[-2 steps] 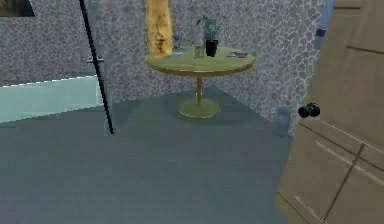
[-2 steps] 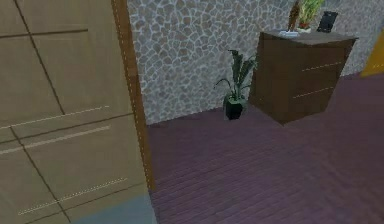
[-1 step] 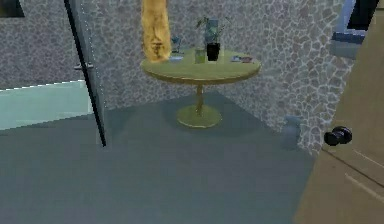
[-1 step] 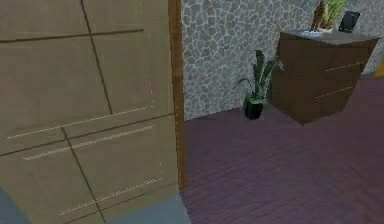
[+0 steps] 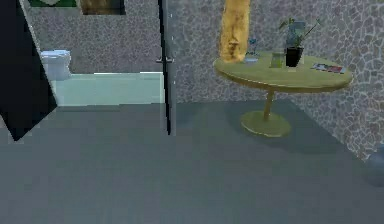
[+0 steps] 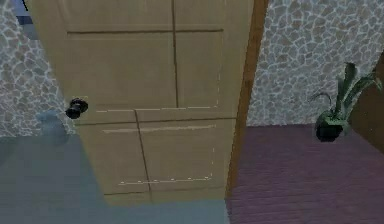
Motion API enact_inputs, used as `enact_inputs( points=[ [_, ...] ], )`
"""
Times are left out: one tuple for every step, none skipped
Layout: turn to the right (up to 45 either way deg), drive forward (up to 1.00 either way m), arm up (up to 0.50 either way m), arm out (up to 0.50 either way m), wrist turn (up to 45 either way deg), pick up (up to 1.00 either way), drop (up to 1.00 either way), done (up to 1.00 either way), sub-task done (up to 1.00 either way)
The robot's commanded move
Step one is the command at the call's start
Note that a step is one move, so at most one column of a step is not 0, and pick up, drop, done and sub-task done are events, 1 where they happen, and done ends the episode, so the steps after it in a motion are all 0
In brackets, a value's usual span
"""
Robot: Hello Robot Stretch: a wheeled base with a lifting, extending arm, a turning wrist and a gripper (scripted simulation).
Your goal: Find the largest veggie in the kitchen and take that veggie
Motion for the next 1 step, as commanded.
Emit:
enact_inputs(
  points=[
    [0.0,0.75,0.0,0.0,0.0,0.0,0.0,0.0,0.0]
  ],
)
